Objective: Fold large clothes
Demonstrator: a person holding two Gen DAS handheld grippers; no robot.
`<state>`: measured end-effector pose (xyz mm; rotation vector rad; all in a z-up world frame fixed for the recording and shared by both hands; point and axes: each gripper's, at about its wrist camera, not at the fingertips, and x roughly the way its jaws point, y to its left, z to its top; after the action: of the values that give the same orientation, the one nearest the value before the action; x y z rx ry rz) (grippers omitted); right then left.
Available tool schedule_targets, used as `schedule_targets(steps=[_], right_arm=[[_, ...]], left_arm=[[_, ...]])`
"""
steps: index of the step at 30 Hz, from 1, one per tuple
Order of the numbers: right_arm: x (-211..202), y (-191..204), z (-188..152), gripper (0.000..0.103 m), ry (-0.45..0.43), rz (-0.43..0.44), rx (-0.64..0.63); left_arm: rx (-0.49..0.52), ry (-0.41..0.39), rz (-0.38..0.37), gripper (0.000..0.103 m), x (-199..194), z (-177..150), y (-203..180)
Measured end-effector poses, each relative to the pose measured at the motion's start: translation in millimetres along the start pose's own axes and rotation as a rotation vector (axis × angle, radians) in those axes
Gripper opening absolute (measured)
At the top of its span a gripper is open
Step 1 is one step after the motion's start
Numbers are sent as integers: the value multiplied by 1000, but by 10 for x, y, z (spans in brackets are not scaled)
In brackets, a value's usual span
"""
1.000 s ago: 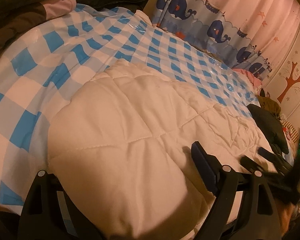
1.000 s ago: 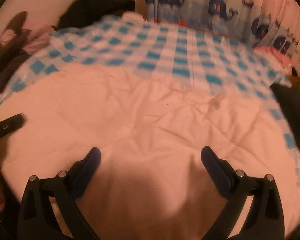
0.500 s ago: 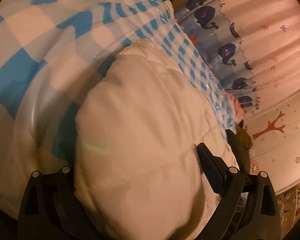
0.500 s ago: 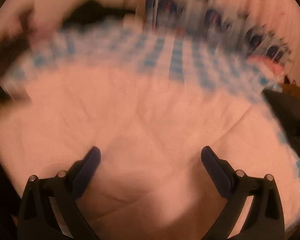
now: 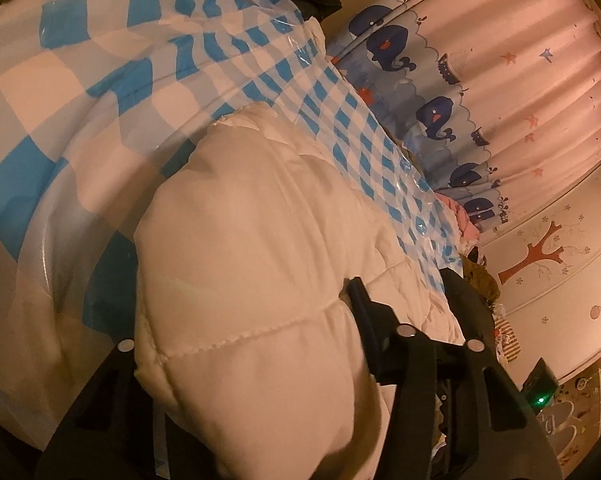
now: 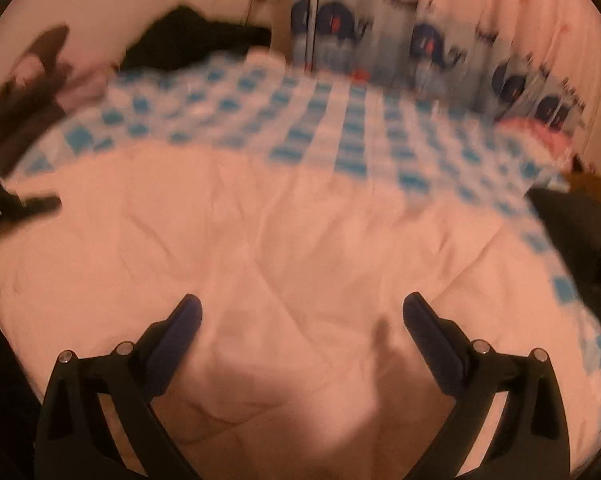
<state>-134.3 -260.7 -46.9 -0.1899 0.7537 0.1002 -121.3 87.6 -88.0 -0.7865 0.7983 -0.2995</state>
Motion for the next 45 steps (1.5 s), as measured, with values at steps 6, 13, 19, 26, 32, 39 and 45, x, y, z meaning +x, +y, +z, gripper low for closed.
schedule_targets(steps=[6, 13, 19, 26, 32, 39, 45], right_arm=[[248, 138, -142, 97, 53, -29, -76], [248, 123, -178, 97, 44, -23, -66], [213, 65, -157, 97, 70, 15, -53], [-149, -526, -54, 97, 101, 186, 35], [-263, -1817, -262, 97, -3, 910, 664], [-25, -2465, -447, 97, -64, 1264, 926], [215, -2588, -337, 97, 20, 1345, 940]], left_arm=[[117, -55, -20, 32, -183, -6, -484], [310, -82, -52, 31, -312, -150, -1331], [381, -73, -85, 31, -243, -305, -1872], [446, -70, -124, 29, -179, -436, -2365], [512, -6, -170, 25, 66, -739, -2715], [654, 166, -200, 20, 690, -1421, -3084], [741, 234, -203, 20, 937, -1792, -3082]])
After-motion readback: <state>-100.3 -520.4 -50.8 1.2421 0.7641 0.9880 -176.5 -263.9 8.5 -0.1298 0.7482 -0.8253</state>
